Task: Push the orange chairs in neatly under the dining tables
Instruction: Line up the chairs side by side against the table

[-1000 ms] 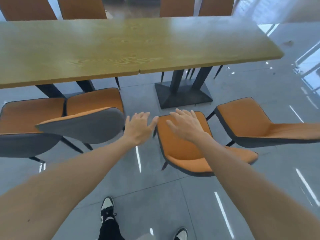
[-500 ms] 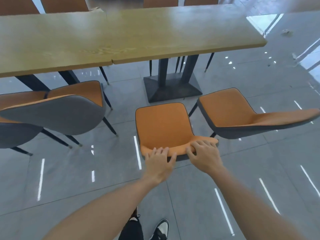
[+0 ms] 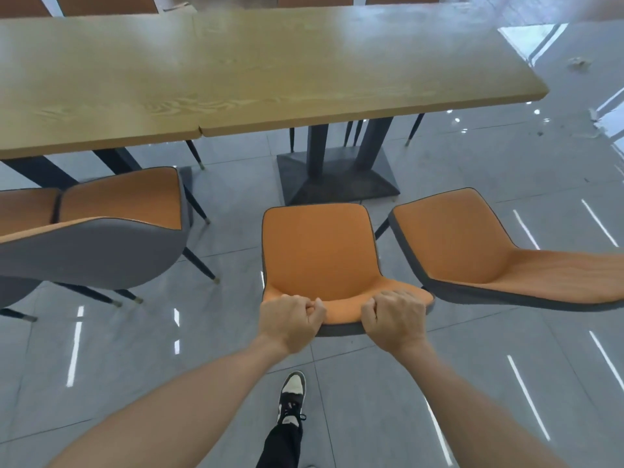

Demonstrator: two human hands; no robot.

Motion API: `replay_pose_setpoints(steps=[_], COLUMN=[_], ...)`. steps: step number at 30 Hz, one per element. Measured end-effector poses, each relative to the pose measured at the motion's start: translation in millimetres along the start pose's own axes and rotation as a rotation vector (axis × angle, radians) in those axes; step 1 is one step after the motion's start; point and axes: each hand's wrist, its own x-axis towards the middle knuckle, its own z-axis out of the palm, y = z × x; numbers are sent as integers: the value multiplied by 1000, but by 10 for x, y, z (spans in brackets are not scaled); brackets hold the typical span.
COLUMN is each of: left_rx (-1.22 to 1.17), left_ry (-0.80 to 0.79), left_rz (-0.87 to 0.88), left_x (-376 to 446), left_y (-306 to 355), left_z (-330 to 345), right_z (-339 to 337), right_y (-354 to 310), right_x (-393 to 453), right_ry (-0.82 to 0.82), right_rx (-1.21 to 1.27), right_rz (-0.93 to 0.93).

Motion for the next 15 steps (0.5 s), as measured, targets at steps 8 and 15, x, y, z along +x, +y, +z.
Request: replay_pose_setpoints(steps=[8,15], left_rx=[-14,-43], left_ry=[7,52], left_rz=[35,16], left_x=[1197,2170], left_y=[173,389], left_z=[-176,-184], right_z=[168,311], right_y=[408,845], right_x=[1145,2028], right_ry=[14,-6], right_rx=[2,-31], right_rz=[14,48])
